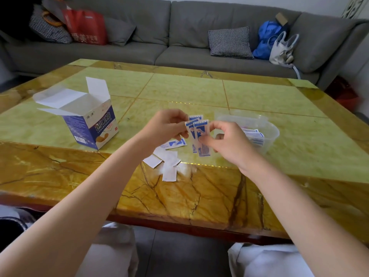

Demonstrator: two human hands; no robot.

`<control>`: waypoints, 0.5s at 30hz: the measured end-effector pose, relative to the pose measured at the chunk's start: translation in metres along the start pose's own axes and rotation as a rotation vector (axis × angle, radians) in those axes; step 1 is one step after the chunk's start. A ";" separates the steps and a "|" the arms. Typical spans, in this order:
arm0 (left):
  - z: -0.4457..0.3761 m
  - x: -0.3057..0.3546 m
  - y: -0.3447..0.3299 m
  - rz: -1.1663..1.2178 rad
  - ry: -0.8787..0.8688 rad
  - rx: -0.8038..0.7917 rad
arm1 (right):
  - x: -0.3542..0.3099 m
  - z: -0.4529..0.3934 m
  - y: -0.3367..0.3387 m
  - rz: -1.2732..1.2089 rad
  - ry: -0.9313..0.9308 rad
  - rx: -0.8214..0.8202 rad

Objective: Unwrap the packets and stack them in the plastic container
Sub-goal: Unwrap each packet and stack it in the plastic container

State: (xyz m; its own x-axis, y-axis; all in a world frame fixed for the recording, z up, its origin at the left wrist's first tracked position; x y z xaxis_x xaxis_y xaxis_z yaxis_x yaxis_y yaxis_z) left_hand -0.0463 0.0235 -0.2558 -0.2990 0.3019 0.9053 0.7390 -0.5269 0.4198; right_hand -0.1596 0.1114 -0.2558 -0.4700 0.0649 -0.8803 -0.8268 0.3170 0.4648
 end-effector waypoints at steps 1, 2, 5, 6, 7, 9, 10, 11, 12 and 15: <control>0.002 -0.003 -0.001 0.008 0.020 -0.028 | -0.005 -0.002 -0.001 0.026 0.035 0.023; 0.004 -0.006 0.000 0.027 0.039 -0.045 | -0.010 -0.004 -0.002 0.062 0.069 0.033; 0.012 -0.017 0.005 0.134 0.075 -0.078 | -0.016 -0.009 -0.012 0.063 0.100 -0.012; 0.015 -0.019 0.007 0.162 0.080 -0.096 | -0.015 -0.010 -0.017 0.032 0.084 -0.042; 0.019 -0.021 0.009 0.167 0.077 -0.110 | -0.015 -0.011 -0.021 0.011 0.072 -0.057; 0.024 -0.023 0.016 -0.034 0.033 -0.108 | -0.017 -0.013 -0.024 0.049 0.096 -0.035; 0.025 -0.024 0.023 -0.273 -0.004 -0.096 | -0.020 -0.014 -0.023 0.124 0.132 -0.006; 0.027 -0.029 0.027 -0.528 -0.023 -0.117 | -0.024 -0.014 -0.023 0.232 0.167 0.013; 0.030 -0.037 0.028 -0.721 -0.019 -0.174 | -0.026 -0.013 -0.026 0.361 0.194 0.015; 0.038 -0.060 0.020 -0.953 0.066 -0.371 | -0.026 -0.011 -0.042 0.607 0.219 -0.049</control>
State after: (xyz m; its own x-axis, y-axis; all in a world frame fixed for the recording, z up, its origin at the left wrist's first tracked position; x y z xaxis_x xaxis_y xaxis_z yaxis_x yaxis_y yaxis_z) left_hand 0.0097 0.0252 -0.3045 -0.7055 0.6850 0.1819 -0.0530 -0.3070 0.9502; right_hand -0.1163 0.0863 -0.2517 -0.9063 0.0233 -0.4219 -0.4045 0.2405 0.8823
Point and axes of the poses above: each hand's wrist, its own z-axis away from the middle knuckle, its own y-axis out of the back of the hand, x = y × z, the point moved 7 cm from there along -z, towards the middle knuckle, and after that the axes turned 4 degrees about -z, right-handed, at the moved point
